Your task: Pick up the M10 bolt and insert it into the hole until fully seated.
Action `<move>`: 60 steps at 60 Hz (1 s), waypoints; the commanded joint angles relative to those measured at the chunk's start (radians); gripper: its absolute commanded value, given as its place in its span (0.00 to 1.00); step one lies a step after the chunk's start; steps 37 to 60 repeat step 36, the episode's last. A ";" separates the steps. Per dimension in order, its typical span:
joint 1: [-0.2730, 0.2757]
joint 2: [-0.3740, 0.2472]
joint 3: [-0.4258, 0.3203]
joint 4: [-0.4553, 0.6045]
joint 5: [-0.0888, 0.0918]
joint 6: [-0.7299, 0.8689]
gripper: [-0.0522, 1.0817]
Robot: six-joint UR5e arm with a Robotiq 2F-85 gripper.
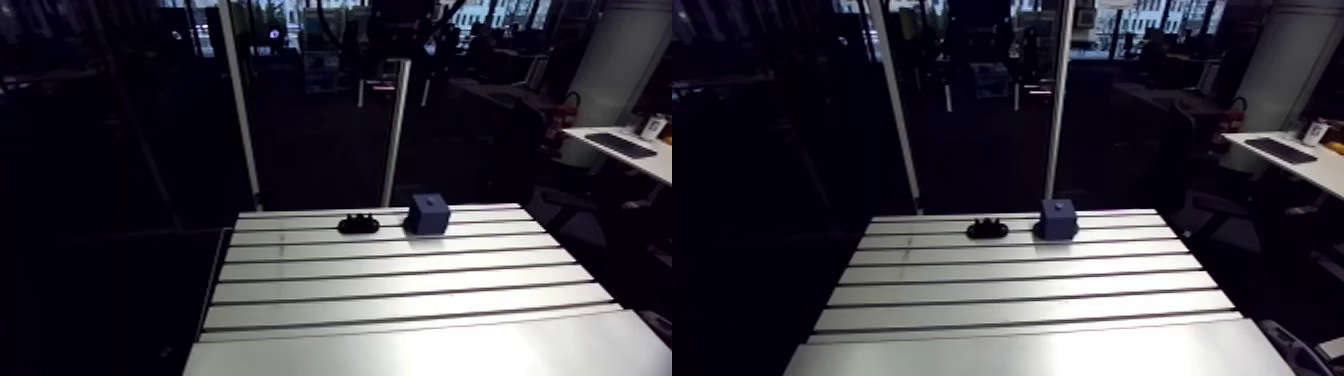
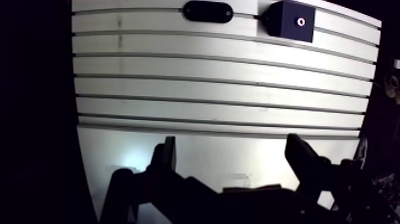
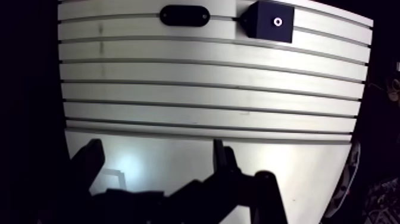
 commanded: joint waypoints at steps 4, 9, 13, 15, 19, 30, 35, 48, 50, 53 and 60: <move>0.002 -0.022 0.018 -0.002 -0.006 0.023 0.05; 0.003 -0.026 0.023 -0.003 -0.007 0.032 0.05; 0.003 -0.028 0.026 -0.003 -0.007 0.031 0.05; 0.003 -0.027 0.026 -0.003 -0.007 0.031 0.05; 0.005 -0.027 0.026 -0.003 -0.008 0.032 0.05; 0.005 -0.024 0.026 -0.005 -0.010 0.032 0.05; 0.005 -0.022 0.025 -0.005 -0.010 0.032 0.05; 0.005 -0.022 0.025 -0.005 -0.010 0.032 0.05; 0.005 -0.022 0.025 -0.005 -0.010 0.032 0.05; 0.005 -0.022 0.025 -0.005 -0.010 0.032 0.05; 0.005 -0.022 0.025 -0.005 -0.010 0.032 0.05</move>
